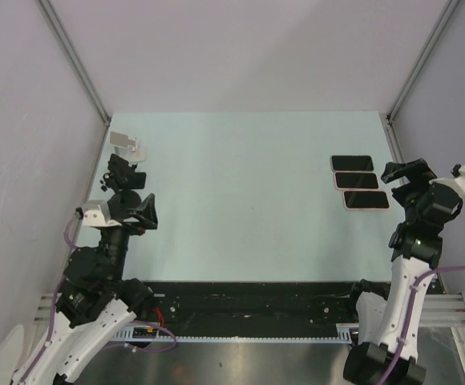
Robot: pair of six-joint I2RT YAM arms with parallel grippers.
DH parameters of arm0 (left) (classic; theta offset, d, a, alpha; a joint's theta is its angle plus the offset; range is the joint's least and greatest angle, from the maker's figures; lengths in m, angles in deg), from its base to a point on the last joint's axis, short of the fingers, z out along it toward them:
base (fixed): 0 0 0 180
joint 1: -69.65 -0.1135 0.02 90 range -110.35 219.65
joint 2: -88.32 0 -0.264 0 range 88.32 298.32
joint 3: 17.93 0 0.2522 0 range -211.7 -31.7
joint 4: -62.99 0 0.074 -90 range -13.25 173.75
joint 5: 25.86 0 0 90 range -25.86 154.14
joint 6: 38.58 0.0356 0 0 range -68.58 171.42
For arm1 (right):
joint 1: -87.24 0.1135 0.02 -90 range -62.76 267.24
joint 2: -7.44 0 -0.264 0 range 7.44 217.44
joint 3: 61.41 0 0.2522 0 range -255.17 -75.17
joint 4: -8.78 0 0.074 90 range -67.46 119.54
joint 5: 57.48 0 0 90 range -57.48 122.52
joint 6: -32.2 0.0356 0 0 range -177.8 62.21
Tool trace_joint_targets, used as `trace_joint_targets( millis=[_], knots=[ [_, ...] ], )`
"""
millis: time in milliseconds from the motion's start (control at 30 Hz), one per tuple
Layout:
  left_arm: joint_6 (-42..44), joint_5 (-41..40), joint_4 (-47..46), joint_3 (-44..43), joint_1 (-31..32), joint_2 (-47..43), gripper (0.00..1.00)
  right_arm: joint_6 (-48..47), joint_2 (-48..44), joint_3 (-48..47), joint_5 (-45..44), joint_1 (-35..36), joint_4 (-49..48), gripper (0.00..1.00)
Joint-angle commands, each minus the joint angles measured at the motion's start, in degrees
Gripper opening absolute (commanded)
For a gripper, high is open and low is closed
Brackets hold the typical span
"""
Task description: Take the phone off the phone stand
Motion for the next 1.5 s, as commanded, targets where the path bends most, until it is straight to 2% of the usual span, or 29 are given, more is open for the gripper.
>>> trace_joint_targets(
  millis=[0,167,333,500,633,733,1467],
  knots=[
    [-1.2,-0.2,-1.5,-5.7,-0.5,-1.0,1.00,-2.7,-6.4,-8.0,-4.1,4.6,5.3,1.00],
    [1.5,-1.1,-1.5,-11.0,-0.5,-2.8,1.00,-12.0,-11.9,-14.3,-9.3,12.3,9.2,1.00],
    [3.8,-2.6,-1.7,-14.5,-0.6,-3.9,1.00,-21.4,-20.6,-14.4,-21.2,19.7,9.3,1.00],
    [3.5,-2.1,-3.1,-14.7,-0.6,-5.2,1.00,-31.0,-29.7,-11.0,-32.0,28.9,7.8,1.00],
    [3.8,-2.1,-4.5,-12.8,-0.5,-4.6,1.00,-34.0,-36.4,-4.8,-38.6,34.8,6.3,1.00],
    [3.5,-2.0,-5.5,-10.9,-0.6,-3.9,1.00,-34.2,-40.8,-1.2,-41.6,36.4,4.6,1.00],
    [4.9,-3.7,-9.8,-6.3,-0.6,-2.8,1.00,-31.6,-40.5,3.5,-43.7,37.9,3.5,1.00]
  ],
)
